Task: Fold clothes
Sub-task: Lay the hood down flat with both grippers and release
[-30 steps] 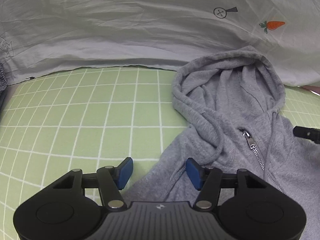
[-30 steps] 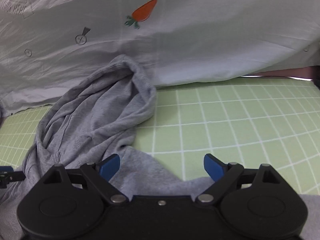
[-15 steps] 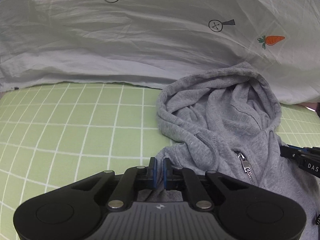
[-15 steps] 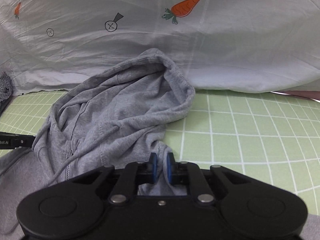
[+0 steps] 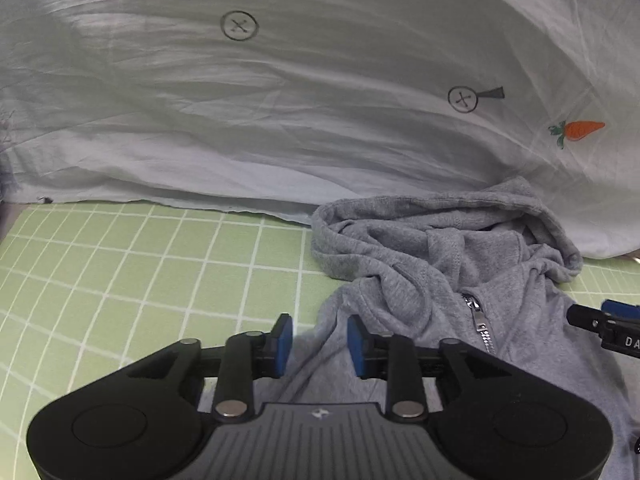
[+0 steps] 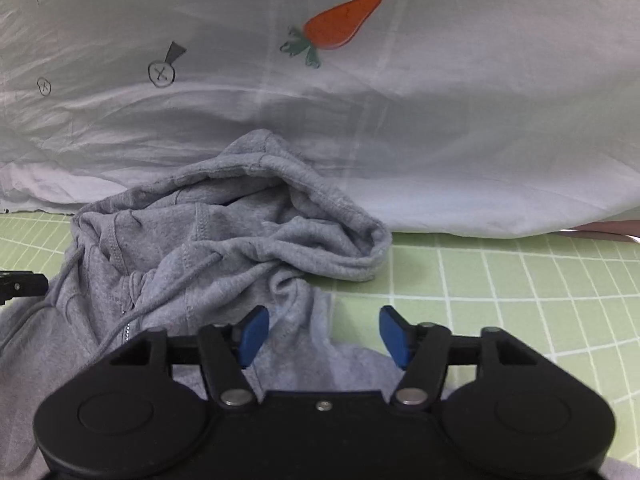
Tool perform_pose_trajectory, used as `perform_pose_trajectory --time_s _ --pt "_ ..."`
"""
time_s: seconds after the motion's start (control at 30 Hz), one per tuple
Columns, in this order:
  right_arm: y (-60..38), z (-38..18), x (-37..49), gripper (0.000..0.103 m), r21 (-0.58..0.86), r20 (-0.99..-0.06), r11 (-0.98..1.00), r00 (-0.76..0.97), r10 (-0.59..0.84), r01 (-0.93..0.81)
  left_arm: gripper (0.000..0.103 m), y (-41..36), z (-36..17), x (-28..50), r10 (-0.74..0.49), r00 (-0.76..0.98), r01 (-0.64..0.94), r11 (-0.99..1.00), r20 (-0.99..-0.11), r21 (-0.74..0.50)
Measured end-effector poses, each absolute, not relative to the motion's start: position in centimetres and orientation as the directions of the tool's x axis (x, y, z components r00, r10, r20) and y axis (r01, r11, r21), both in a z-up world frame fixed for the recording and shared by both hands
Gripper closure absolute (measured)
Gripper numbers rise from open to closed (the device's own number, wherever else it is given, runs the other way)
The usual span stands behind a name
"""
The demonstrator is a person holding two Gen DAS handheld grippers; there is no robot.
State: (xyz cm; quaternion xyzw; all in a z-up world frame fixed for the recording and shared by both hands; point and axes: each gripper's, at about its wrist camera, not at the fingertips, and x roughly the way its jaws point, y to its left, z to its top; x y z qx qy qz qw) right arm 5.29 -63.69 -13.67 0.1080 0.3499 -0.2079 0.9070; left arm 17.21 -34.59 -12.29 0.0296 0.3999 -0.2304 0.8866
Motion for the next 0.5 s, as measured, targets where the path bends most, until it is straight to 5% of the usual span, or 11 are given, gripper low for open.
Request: perform_pose_trajectory --time_s 0.03,0.2,0.5 --pt "-63.5 -13.1 3.7 0.01 0.065 -0.672 0.881 0.674 -0.308 0.468 0.052 -33.6 -12.2 15.2 -0.387 0.567 0.406 0.9 -0.727 -0.162" --pt "-60.1 -11.8 -5.9 0.002 0.082 -0.728 0.849 0.613 -0.307 0.522 0.049 -27.6 -13.8 3.8 -0.3 0.487 0.31 0.937 -0.82 -0.158" --pt "-51.6 -13.1 -22.0 0.004 0.094 -0.836 0.778 0.473 -0.277 0.621 0.046 -16.1 -15.7 -8.8 -0.27 0.368 0.175 0.96 -0.89 -0.219"
